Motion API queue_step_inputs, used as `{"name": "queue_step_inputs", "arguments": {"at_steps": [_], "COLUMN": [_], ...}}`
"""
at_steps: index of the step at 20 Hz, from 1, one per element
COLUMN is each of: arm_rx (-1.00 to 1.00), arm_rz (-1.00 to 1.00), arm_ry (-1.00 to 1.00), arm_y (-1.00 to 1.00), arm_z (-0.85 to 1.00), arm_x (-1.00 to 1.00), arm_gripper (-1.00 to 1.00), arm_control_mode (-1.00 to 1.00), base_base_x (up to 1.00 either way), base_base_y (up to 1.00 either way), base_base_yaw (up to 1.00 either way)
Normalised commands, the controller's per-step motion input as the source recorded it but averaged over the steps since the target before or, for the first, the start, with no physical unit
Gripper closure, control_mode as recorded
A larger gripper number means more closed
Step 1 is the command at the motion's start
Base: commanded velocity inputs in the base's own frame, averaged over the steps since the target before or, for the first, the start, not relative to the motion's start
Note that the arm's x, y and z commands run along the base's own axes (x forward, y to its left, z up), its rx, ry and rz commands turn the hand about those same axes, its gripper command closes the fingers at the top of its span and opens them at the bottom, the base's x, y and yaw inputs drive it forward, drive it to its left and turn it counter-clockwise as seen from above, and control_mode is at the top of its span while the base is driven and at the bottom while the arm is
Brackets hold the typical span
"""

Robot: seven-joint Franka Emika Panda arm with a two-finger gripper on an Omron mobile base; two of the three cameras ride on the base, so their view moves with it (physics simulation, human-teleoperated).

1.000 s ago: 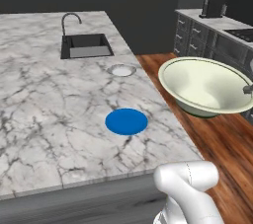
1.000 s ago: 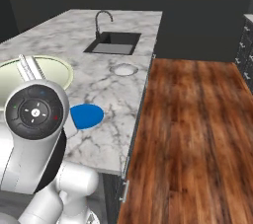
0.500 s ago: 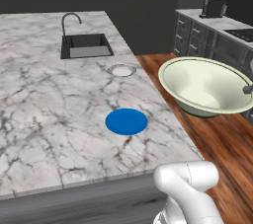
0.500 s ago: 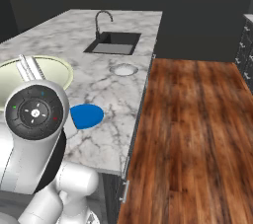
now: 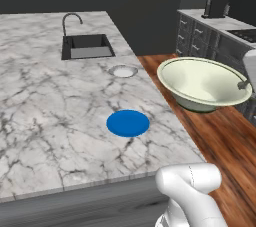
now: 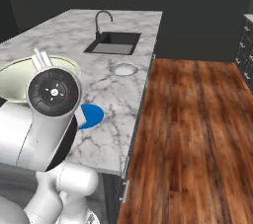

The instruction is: Move the bowls from the cabinet to the plates on the dining table.

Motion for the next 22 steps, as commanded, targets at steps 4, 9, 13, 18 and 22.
{"name": "queue_step_inputs", "arguments": {"at_steps": [4, 9, 13, 18, 22], "arm_rx": [0.00, 0.00, 0.00, -0.01, 0.00], "arm_rz": [0.00, 0.02, 0.03, 0.02, 0.01], "arm_ry": [0.16, 0.18, 0.10, 0.01, -0.04], "arm_y": [-0.18, -0.04, 0.02, 0.30, 0.37], "arm_z": [-0.08, -0.19, -0.33, -0.37, -0.37], "arm_x": [0.74, 0.66, 0.68, 0.46, 0.31], "arm_gripper": [1.00, 1.00, 1.00, 1.00, 1.00], "arm_control_mode": [-1.00, -1.00, -1.00, -1.00, -1.00], "base_base_x": [0.00, 0.00, 0.00, 0.00, 0.00], "base_base_y": [0.00, 0.00, 0.00, 0.00, 0.00], "base_base_yaw": [0.00, 0.00, 0.00, 0.00, 0.00]}}
